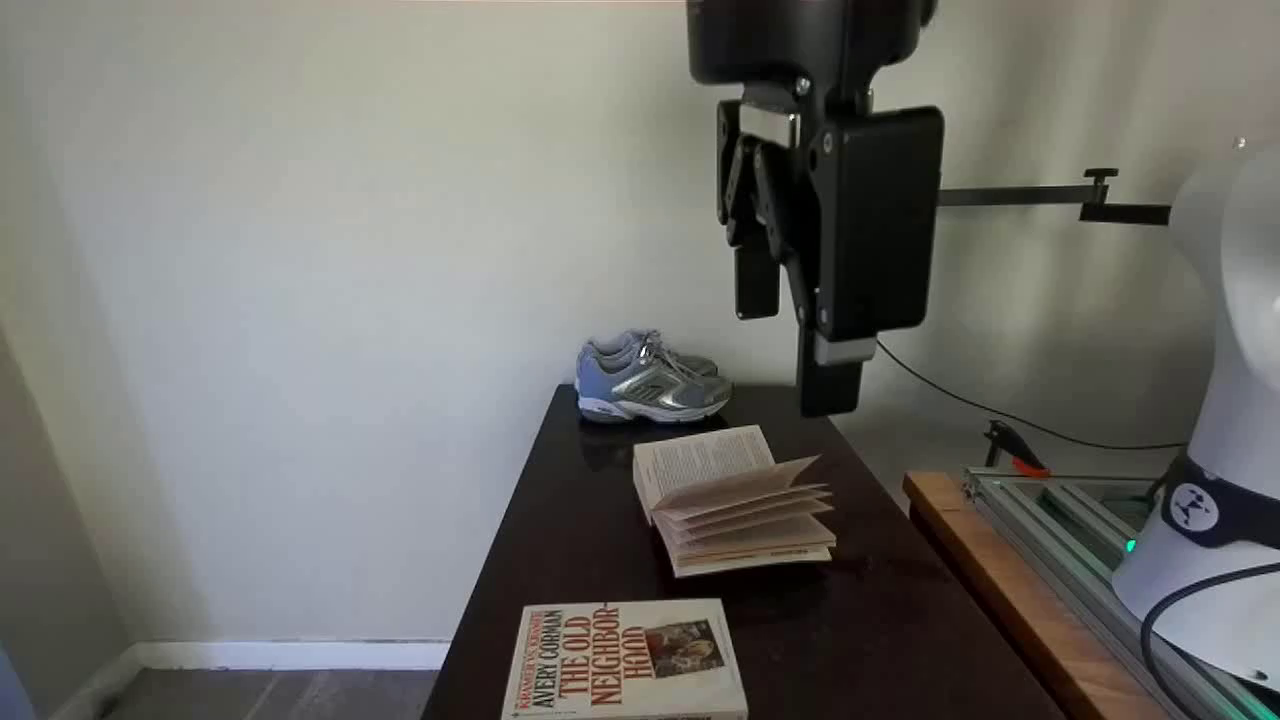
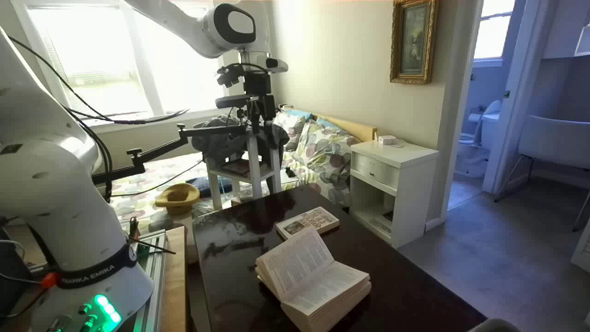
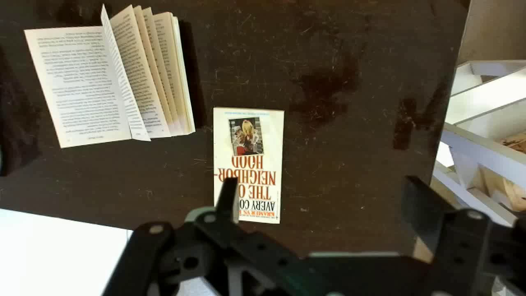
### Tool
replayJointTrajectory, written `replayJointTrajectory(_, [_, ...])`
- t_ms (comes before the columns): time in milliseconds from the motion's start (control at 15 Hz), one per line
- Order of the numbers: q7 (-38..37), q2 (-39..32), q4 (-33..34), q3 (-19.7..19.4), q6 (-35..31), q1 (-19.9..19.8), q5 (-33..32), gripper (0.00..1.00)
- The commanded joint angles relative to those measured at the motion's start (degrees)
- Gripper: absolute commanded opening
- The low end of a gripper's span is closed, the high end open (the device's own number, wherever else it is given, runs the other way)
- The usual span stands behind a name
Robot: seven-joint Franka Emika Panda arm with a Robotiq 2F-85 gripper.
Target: Close the open book.
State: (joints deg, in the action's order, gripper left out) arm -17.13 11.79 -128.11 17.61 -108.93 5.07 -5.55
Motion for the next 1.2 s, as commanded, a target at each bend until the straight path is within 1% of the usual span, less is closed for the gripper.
replayJointTrajectory(0, [-0.3, -0.1, 0.1, -1.6, 0.1, 1.7, -0.3, 1.0])
replayJointTrajectory(333, [-0.3, -0.1, 0.1, -1.6, 0.1, 1.7, -0.3, 1.0])
replayJointTrajectory(467, [-6.4, -1.0, 0.3, -0.5, 2.5, 1.1, -6.3, 1.0])
replayJointTrajectory(600, [-11.7, -1.1, -0.7, -0.2, 4.4, 0.7, -11.7, 1.0])
replayJointTrajectory(733, [-15.7, -0.5, -3.4, -0.6, 3.6, 0.6, -15.9, 1.0])
replayJointTrajectory(867, [-21.3, -0.1, -6.6, -0.4, 2.2, 0.3, -22.2, 1.0])
replayJointTrajectory(933, [-23.4, 0.2, -8.7, -0.6, 0.1, 0.3, -25.9, 1.0])
replayJointTrajectory(1067, [-25.9, -0.2, -11.4, -1.3, -2.8, 0.5, -30.0, 1.0])
replayJointTrajectory(1133, [-27.6, -0.6, -11.8, -1.5, -2.2, 0.5, -30.8, 1.0])
